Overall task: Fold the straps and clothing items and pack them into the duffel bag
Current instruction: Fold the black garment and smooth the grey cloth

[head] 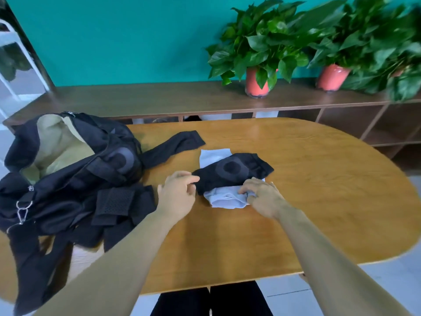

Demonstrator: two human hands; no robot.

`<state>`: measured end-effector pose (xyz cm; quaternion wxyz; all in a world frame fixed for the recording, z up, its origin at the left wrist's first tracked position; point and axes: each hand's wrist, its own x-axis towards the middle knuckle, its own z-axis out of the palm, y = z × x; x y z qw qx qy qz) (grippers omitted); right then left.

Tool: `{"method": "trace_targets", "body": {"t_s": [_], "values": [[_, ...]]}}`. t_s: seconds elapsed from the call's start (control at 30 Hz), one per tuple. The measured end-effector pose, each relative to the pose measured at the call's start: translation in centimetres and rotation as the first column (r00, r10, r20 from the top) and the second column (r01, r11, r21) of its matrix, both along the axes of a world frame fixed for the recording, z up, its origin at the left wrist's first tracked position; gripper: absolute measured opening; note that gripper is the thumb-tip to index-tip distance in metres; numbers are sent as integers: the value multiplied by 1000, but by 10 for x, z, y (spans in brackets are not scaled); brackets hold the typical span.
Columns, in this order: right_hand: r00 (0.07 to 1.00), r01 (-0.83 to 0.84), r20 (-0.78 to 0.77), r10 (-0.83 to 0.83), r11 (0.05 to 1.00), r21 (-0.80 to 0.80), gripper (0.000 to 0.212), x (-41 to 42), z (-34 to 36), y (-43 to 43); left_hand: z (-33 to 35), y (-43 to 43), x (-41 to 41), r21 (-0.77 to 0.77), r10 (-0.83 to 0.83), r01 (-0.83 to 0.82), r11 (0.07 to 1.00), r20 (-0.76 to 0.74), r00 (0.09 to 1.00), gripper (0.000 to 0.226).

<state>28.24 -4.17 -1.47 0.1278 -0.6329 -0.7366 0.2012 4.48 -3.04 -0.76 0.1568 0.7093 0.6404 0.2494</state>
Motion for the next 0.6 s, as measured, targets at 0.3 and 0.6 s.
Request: {"method": "trace_targets", "body": {"t_s": [0.3, 0.6], "values": [[988, 154, 5, -156, 979, 132, 32, 16, 5, -9, 2, -11, 36, -20, -74, 73, 997, -68, 995, 29], [936, 349, -101, -336, 921, 173, 36, -16, -18, 0, -14, 17, 53, -59, -94, 82, 995, -220, 971, 45]]}}
